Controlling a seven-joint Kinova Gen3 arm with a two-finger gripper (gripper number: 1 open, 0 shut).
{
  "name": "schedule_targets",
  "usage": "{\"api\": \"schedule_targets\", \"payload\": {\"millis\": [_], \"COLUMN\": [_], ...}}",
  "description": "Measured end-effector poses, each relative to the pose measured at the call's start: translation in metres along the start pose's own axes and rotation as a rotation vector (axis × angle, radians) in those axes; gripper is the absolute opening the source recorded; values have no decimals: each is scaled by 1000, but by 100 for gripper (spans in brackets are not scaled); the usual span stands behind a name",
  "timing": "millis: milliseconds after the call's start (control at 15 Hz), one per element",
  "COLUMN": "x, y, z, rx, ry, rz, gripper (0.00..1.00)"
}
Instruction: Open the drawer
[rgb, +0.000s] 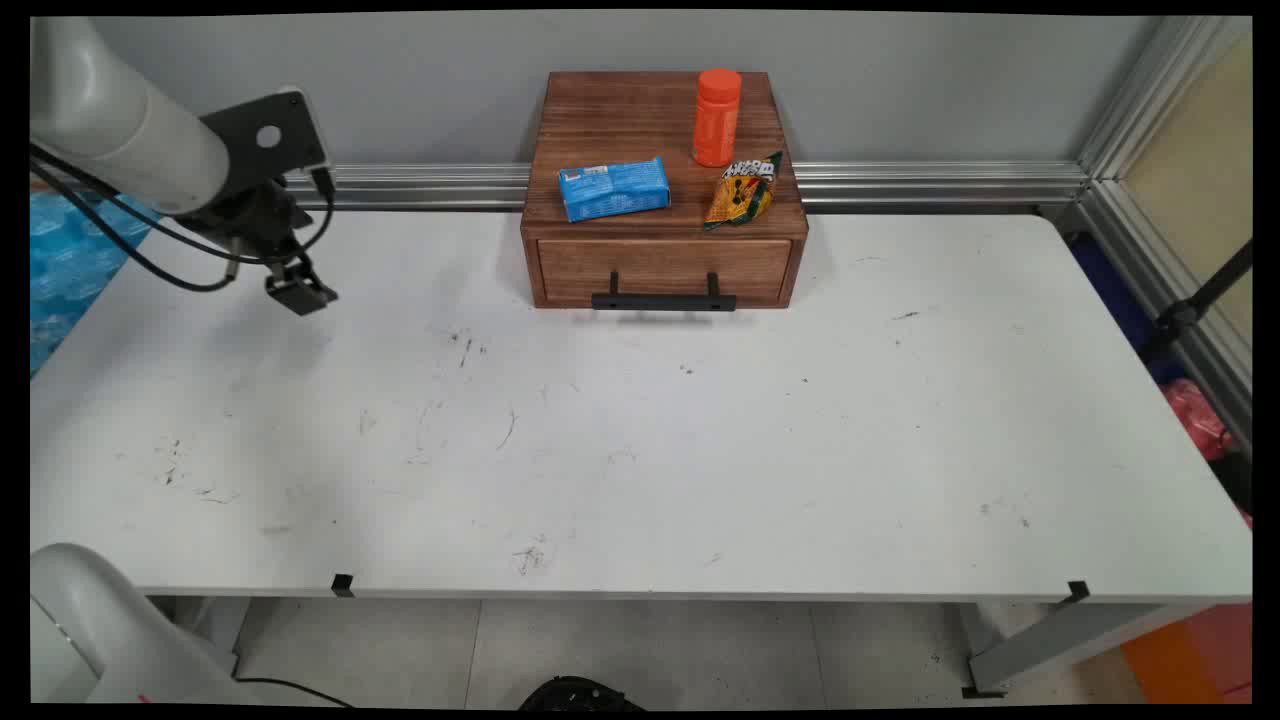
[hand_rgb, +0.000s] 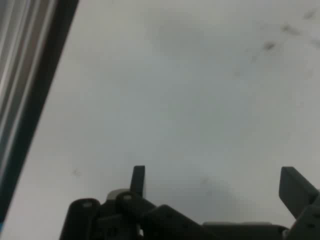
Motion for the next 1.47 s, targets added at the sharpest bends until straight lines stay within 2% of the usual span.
{"api": "schedule_targets", "payload": {"millis": [267,600,1067,1467], "x": [31,88,144,187], "y": [29,75,107,119], "z": [5,9,10,9], "rx": [-68,-153,-194,-195], "ry": [52,136,222,290], "rz": [-11,-10,-1,51], "gripper": [100,100,100,100]}}
